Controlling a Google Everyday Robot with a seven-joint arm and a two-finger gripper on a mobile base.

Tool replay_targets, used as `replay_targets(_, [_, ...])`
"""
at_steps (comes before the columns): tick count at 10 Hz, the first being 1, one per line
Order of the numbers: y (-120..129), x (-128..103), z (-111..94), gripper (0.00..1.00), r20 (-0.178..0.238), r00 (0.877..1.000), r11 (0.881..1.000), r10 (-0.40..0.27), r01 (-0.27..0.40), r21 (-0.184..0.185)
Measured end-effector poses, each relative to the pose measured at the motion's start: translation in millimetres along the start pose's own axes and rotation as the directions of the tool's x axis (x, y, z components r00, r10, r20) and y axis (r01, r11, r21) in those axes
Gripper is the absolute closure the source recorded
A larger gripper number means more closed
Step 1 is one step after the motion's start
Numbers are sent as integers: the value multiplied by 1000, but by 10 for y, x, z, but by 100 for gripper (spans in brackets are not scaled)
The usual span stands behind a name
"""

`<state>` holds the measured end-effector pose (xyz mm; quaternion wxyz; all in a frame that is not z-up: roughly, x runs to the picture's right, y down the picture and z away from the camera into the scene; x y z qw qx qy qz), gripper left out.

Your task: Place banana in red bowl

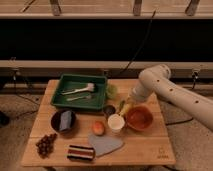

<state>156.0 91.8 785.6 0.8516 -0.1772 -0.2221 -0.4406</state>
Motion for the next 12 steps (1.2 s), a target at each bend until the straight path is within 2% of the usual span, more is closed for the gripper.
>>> replay_targets(1, [48, 14, 0, 73, 0, 1000, 1000, 13, -13, -6])
replay_targets(4, [246, -8, 18, 41, 7, 998, 998, 58, -58, -35])
replay_targets(6, [345, -4, 19, 26, 5, 997, 996, 82, -82, -45])
replay_targets(12, [378, 11, 18, 26, 1, 996, 995, 91, -91, -46])
